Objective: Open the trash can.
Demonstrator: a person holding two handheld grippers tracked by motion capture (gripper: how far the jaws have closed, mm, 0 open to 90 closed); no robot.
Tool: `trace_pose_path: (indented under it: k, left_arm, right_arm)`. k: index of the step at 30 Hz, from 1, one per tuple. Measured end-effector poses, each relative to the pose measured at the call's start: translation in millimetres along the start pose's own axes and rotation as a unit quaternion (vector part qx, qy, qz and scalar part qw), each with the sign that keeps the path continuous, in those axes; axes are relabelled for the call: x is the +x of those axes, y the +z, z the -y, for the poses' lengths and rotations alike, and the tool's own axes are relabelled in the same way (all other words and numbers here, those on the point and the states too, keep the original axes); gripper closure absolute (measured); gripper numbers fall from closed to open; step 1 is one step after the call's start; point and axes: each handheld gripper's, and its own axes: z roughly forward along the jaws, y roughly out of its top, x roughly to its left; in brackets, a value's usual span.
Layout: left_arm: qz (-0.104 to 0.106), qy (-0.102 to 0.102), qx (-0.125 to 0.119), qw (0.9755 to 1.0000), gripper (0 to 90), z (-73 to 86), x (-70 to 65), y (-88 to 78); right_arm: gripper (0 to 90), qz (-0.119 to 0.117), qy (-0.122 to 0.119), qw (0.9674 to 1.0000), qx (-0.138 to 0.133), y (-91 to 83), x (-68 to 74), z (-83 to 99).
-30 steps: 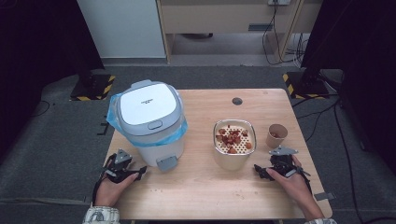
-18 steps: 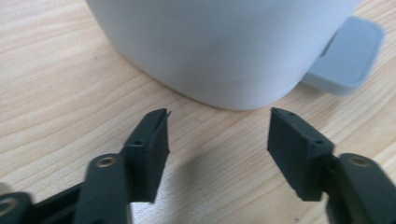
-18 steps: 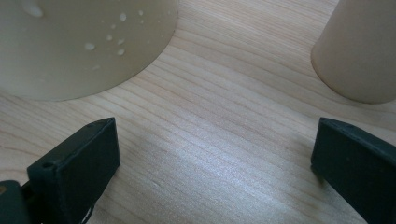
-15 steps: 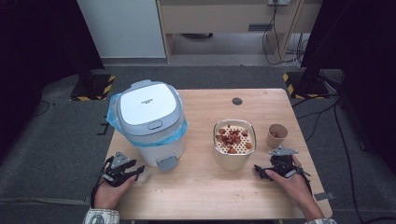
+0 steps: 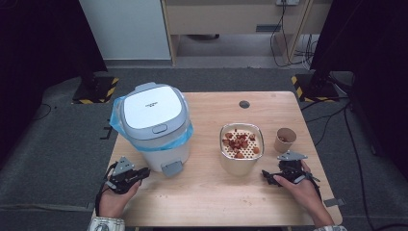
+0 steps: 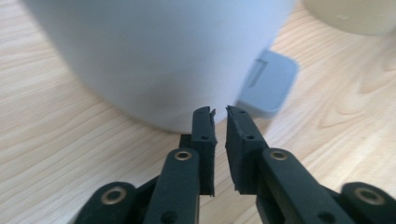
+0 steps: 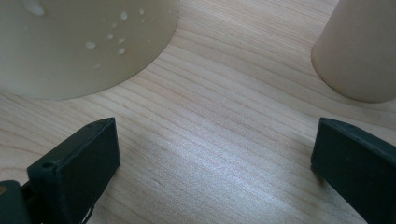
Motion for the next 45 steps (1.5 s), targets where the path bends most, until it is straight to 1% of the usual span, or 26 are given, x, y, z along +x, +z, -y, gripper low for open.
trace_pose_path:
  k: [1,4,6,7,8,11,15,17,19,21,23,25,28,29,31,33,35,38,40,41,42,43,45]
  left_arm:
    - [0.007,0.006,-0.001,1.0,83.2,-1.4,-3.5,1.6]
    - [0.017,0.025,-0.001,0.9996,86.4,-5.5,-11.5,7.0]
    - [0.02,0.031,-0.001,0.9993,87.8,-6.7,-14.8,9.4]
    - [0.022,0.04,0.002,0.999,89.4,-8.0,-18.5,12.1]
    - [0.022,0.04,0.002,0.999,89.6,-8.0,-18.5,12.1]
    - [0.023,0.053,0.005,0.9983,89.8,-10.3,-24.8,17.9]
    - [0.017,0.07,0.007,0.9974,89.9,-14.3,-31.3,26.2]
    - [0.013,0.089,0.011,0.9959,89.9,-16.9,-35.6,32.0]
    - [0.012,0.096,0.014,0.9952,89.9,-18.1,-37.4,36.9]
    - [0.01,0.107,0.019,0.994,89.9,-19.2,-39.8,41.1]
    - [0.008,0.116,0.017,0.993,89.9,-20.4,-43.4,44.6]
    - [0.001,0.129,0.021,0.9914,89.9,-21.5,-47.1,49.3]
    - [-0.005,0.136,0.023,0.9905,89.8,-22.9,-50.1,54.3]
    - [-0.013,0.139,0.026,0.9899,89.8,-23.4,-50.6,56.7]
    - [-0.015,0.138,0.024,0.9901,89.8,-23.4,-50.5,57.9]
    - [-0.018,0.14,0.021,0.9898,89.8,-23.7,-51.0,58.6]
    - [-0.022,0.146,0.023,0.9888,89.7,-23.7,-52.4,60.5]
    - [-0.025,0.145,0.023,0.9888,89.7,-23.2,-52.4,61.3]
    - [-0.023,0.138,0.021,0.9899,89.7,-22.6,-51.8,61.6]
    - [-0.034,0.154,0.025,0.9872,89.7,-21.9,-55.5,62.6]
    - [-0.034,0.154,0.025,0.9872,89.7,-21.9,-55.5,62.6]
    - [-0.04,0.161,0.028,0.9857,89.7,-22.0,-57.9,63.3]
    - [-0.039,0.156,0.032,0.9865,89.8,-22.5,-57.2,63.3]
  right_arm:
    - [1.4,0.0,0.0,1.0,0.0,0.0,0.0,0.0]
    - [1.4,0.0,0.0,1.0,0.0,-0.1,0.1,0.1]
    - [1.4,0.0,0.001,1.0,0.0,-0.1,0.2,0.2]
    - [1.4,0.0,0.0,1.0,0.0,-0.3,0.1,0.2]
    - [1.4,0.0,0.0,1.0,0.0,-0.3,0.1,0.2]
    - [1.5,0.0,0.0,1.0,0.0,-0.4,0.0,0.4]
    - [1.4,0.0,0.0,1.0,0.0,-0.5,0.1,0.5]
    - [1.4,0.0,0.0,1.0,0.0,-0.6,0.2,0.6]
    - [1.4,-0.001,0.0,1.0,0.0,-0.8,0.2,0.7]
    - [1.4,0.0,0.0,1.0,0.0,-0.7,0.2,0.7]
    - [1.4,-0.001,0.0,1.0,0.0,-0.8,0.2,0.7]
    - [1.4,-0.001,-0.001,1.0,0.0,-0.9,0.2,0.7]
    - [1.4,-0.001,-0.001,1.0,0.0,-1.0,0.2,0.9]
    - [1.4,0.001,0.001,1.0,-0.001,-1.1,0.6,1.1]
    - [1.4,0.0,0.002,1.0,-0.001,-1.2,0.7,1.1]
    - [1.4,0.001,0.002,1.0,0.0,-1.3,0.7,1.3]
    - [1.4,0.0,0.002,1.0,0.0,-1.3,0.8,1.3]
    - [1.4,0.001,0.002,1.0,0.0,-1.3,0.8,1.3]
    - [1.4,0.001,0.002,1.0,0.0,-1.3,0.8,1.3]
    - [1.4,0.001,0.003,1.0,0.0,-1.4,1.0,1.3]
    - [1.4,0.001,0.003,1.0,0.0,-1.4,1.0,1.3]
    - [1.4,0.001,0.003,1.0,0.0,-1.4,1.0,1.4]
    - [1.4,0.001,0.004,1.0,0.0,-1.4,1.1,1.4]
